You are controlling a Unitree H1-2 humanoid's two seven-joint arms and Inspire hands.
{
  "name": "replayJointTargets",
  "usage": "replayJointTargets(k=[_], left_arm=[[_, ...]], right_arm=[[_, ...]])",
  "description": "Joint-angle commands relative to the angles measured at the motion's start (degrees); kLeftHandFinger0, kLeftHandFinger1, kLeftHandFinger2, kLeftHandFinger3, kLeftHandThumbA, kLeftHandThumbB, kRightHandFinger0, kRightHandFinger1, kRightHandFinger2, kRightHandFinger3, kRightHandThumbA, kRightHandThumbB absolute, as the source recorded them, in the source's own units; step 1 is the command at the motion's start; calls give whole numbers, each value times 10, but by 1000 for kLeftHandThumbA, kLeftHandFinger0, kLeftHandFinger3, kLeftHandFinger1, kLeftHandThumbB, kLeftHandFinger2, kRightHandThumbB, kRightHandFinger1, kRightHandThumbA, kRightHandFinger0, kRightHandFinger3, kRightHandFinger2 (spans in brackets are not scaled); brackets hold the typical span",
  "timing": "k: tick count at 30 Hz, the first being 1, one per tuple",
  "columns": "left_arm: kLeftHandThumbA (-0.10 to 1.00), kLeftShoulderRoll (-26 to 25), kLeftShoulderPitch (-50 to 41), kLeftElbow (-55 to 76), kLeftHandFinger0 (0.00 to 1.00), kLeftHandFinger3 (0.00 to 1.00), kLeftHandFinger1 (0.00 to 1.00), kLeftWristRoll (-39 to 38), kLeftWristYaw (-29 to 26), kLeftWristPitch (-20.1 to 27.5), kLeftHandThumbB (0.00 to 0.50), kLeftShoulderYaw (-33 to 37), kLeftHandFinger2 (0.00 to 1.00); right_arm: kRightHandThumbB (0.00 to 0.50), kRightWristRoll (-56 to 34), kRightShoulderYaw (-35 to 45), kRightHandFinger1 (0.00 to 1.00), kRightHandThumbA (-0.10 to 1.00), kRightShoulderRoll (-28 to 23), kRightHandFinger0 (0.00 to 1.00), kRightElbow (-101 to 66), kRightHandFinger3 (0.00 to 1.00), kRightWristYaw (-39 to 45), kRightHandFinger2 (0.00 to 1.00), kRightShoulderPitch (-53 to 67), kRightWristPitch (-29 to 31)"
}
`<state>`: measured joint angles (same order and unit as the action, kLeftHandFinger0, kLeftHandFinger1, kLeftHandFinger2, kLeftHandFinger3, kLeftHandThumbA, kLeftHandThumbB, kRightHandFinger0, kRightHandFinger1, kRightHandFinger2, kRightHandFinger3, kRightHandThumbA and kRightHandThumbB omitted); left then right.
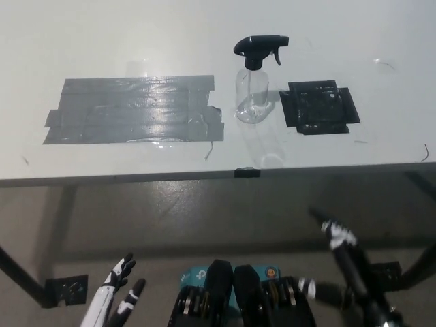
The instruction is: The robot grabs the black lid of the spray bottle on the desk and places it on the black area of the desk
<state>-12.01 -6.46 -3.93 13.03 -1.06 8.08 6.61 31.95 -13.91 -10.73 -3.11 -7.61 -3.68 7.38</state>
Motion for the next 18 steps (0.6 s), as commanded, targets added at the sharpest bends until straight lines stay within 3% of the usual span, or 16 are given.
replayJointTargets(k=[1, 5, 18], left_arm=[[976, -2, 12, 15, 1000, 1000, 1000, -10, 10, 23, 45, -4, 1000], [985, -2, 20, 13, 1000, 1000, 1000, -9, 9, 23, 51, -4, 1000], [999, -5, 21, 28, 1000, 1000, 1000, 4, 11, 12, 27, -6, 1000]], right_arm=[[319, 72, 22, 1000, 1000, 3, 1000, -67, 1000, -19, 1000, -58, -25], [343, 97, 40, 1000, 1000, -3, 1000, -72, 1000, -1, 1000, -136, -60], [344, 179, 10, 1000, 1000, -19, 1000, 92, 1000, 14, 1000, -363, -117]])
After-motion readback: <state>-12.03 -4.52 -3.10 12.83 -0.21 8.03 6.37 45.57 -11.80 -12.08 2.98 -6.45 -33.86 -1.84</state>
